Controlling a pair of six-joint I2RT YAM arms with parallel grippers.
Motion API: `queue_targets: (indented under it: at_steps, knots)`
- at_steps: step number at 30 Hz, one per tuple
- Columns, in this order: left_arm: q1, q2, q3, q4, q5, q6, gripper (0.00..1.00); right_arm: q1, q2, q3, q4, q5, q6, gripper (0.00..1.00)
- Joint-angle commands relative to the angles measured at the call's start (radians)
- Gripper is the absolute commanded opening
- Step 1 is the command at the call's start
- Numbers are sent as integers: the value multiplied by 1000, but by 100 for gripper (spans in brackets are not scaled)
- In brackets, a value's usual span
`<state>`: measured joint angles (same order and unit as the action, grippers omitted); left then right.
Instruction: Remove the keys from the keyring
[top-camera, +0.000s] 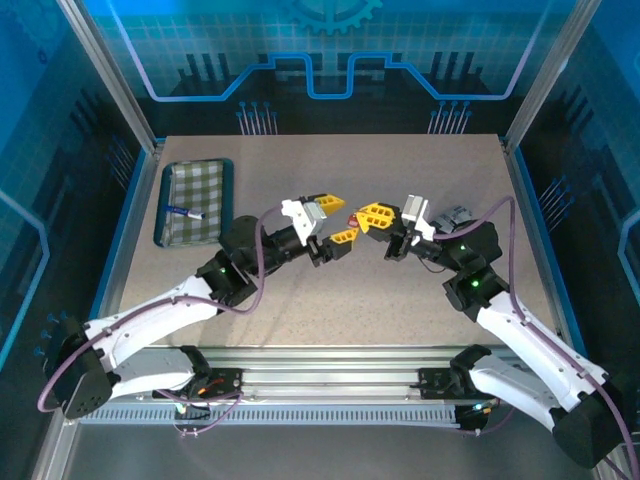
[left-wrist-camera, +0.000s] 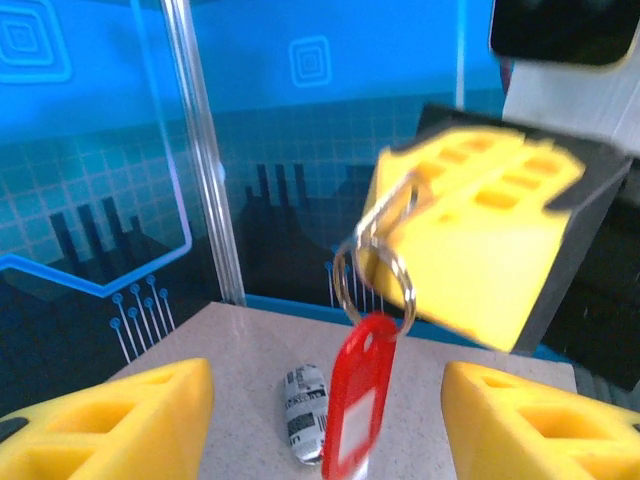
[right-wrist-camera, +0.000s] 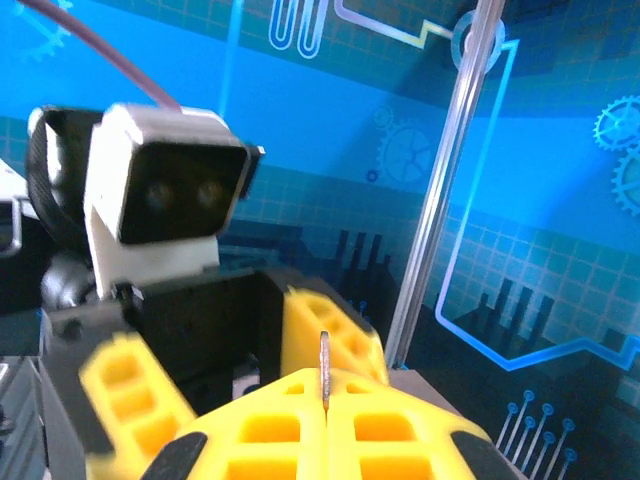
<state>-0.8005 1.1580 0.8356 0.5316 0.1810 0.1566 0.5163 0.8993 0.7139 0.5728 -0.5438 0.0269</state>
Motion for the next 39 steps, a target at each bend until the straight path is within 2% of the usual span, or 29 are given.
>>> queue_targets:
  at_steps: [1, 6, 11, 17, 22, 26, 34, 39]
  knots:
    - [12, 19, 39, 66, 64, 7, 62, 13, 4, 45, -30, -40, 34, 0]
    - [23, 36, 44, 105, 73, -4, 67, 8, 5, 53, -38, -113, 62, 0]
    - [33, 45, 76, 94, 97, 9, 67, -2, 16, 65, -50, -166, 100, 0]
    - [38, 51, 93, 71, 135, 18, 42, -22, 14, 68, -42, -200, 139, 0]
    - [40, 29, 84, 66, 144, 19, 12, -37, 13, 56, -31, -196, 157, 0]
    - [44, 9, 73, 51, 140, 29, 0, -44, 7, 52, -26, -166, 159, 0]
    - [48, -11, 49, 52, 197, 3, 0, -50, -4, 66, -47, -81, 123, 0]
    - [48, -14, 32, 79, 192, -15, 0, -50, -15, 65, -48, -61, 99, 0]
